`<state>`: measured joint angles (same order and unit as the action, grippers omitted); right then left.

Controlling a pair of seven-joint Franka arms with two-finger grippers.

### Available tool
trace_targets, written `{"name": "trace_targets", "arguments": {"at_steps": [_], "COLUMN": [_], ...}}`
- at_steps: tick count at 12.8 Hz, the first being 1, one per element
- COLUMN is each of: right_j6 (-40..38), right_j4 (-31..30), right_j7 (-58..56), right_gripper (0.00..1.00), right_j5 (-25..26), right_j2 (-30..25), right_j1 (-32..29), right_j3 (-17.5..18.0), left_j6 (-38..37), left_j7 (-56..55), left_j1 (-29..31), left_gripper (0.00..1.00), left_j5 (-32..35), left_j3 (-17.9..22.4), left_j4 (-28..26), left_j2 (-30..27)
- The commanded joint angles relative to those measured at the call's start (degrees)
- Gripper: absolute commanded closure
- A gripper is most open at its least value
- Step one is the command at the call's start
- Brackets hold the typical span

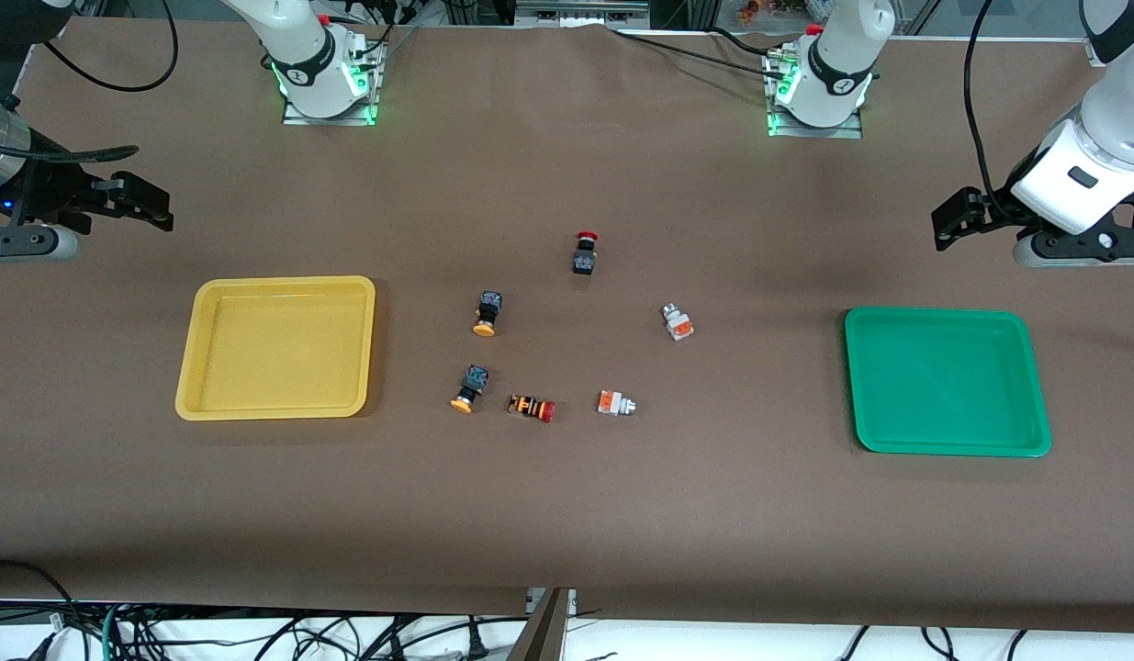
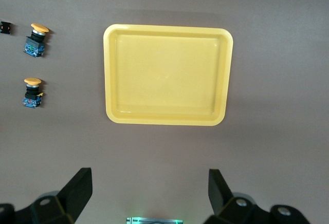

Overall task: Place green and yellow buttons in trays
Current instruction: 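Move both grippers out over the buttons beside each tray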

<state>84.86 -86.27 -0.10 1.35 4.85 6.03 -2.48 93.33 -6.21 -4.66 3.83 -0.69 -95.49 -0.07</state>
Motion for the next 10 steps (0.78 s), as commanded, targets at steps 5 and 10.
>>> {"name": "trace_targets", "arguments": {"at_steps": [5, 10], "right_j6": [0.7, 1.2], "right_j4": [1.0, 0.8], "right_j7": [0.3, 0.0], "right_gripper": [0.0, 0.0], "right_j5": [0.6, 0.6], "right_j2": [1.0, 1.8], "right_j1": [-0.1, 0.3], "right_j3": [0.5, 0.5], "left_j6": [-1.9, -5.6], "left_j7": [1.1, 1.3], "left_j1": [0.2, -0.4], "left_gripper": [0.0, 0.0], "left_j5": [-1.6, -1.7], "left_j3": [0.0, -0.4], "left_j4": [2.3, 2.2], "left_j2": [1.1, 1.0]}}
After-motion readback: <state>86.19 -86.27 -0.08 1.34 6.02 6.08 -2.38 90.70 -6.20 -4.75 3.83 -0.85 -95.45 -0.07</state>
